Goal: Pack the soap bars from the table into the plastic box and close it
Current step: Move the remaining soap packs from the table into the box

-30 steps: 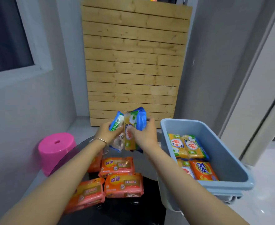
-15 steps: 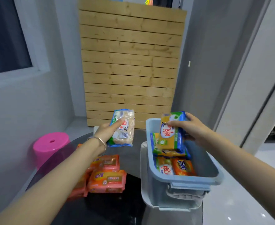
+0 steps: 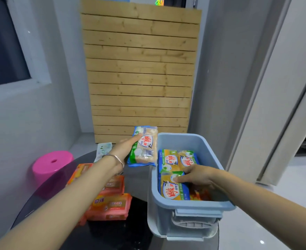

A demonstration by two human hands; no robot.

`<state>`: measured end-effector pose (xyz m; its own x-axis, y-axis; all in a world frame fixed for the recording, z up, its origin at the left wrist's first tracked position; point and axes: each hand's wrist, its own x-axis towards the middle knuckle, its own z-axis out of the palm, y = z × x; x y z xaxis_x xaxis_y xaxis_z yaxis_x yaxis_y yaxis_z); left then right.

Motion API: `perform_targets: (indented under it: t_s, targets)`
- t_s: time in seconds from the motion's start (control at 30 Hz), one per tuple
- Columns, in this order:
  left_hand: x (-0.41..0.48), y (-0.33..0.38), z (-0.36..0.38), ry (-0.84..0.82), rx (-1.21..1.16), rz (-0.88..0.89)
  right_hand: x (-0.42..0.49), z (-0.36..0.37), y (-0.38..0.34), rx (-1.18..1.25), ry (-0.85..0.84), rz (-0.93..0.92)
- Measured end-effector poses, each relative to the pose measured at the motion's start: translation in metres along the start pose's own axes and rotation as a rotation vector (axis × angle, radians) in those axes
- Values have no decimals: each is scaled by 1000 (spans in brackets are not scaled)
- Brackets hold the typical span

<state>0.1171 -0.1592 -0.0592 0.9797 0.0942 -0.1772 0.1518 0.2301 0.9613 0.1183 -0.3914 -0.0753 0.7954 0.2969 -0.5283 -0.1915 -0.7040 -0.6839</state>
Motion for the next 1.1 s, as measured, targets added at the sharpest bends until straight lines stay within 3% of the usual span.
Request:
perform_targets:
  t_s: [0.2, 0.3, 0.4, 0.47, 0.57, 0.67, 0.73, 0.83, 0.93, 1.1]
  targets:
    - [-12, -3, 24, -81, 11, 33, -4, -9, -5, -176, 84, -161]
    - [-17, -2, 33, -140, 1, 59, -8, -28, -20, 92, 309, -293]
    - [-21, -3, 48, -195, 0, 73, -19, -51, -36, 299, 231, -433]
    - [-22, -6, 60, -246, -2, 73, -28, -60, -44, 192, 102, -501]
    - [-20, -15, 75, -286, 31, 87, -31, -70, -47, -31, 100, -518]
    - [-21, -19, 83, -276, 174, 136, -34, -84, -36, -20, 24, -487]
    - [-21, -17, 83, -207, 269, 254, -38, -93, -29, -40, 2, -471]
    - [-17, -18, 71, -72, 560, 400, -42, -101, -23, -262, 70, -430]
    - [-19, -33, 60, -73, 783, 320, -37, -96, -15, -485, 96, -369]
    - [-17, -40, 57, -55, 791, 281, -14, -70, 4, -717, 76, -317]
